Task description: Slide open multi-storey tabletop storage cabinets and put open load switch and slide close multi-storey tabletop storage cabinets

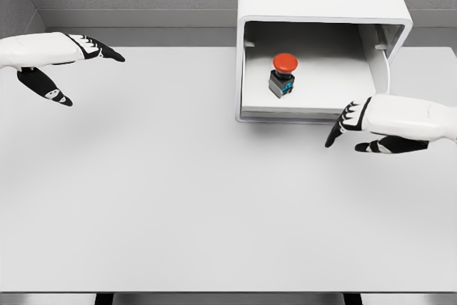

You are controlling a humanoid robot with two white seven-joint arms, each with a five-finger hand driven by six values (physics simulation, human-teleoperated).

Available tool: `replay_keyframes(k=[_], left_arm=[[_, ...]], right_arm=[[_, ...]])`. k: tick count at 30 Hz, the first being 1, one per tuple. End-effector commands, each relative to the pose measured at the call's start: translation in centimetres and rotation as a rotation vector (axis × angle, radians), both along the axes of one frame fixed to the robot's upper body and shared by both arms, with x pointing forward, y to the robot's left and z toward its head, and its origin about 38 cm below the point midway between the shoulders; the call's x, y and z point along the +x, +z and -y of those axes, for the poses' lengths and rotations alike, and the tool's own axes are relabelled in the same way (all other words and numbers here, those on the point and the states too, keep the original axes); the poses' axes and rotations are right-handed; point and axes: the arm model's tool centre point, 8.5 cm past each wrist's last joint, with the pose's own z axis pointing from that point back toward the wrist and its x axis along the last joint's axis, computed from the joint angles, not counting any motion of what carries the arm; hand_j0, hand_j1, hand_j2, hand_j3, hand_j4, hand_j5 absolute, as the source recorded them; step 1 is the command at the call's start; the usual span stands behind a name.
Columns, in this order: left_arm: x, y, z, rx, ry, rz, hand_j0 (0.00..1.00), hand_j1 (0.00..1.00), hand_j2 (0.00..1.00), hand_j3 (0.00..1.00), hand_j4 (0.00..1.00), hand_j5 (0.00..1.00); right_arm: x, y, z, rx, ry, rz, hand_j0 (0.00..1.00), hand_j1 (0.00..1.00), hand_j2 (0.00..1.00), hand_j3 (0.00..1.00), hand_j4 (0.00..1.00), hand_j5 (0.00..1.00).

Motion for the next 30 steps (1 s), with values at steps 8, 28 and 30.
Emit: replay_keyframes(k=[8,28,30], left_arm=[[0.0,0.1,0.0,-0.007,0.004,-0.001,1.00,1.00,1.00,1.00,1.00,1.00],[0.0,0.1,0.0,-0.007,0.004,-0.001,1.00,1.00,1.00,1.00,1.00,1.00],[0.0,0.1,0.0,-0.007,0.004,-0.001,1.00,1.00,1.00,1.00,1.00,1.00]], right_arm=[[1.4,-1.4,-1.2,0.015,0.007,-0.026,0.65,0.65,0.65,0.65,0.65,0.65],[5.8,-2.1,-1.7,0.024,-0.044,-0.036,0.68,0.68,0.68,0.68,0.68,0.68],[6.5,-2.2,-1.8,0.023,-0.052,-0.040,0.68,0.68,0.68,0.68,0.68,0.68]])
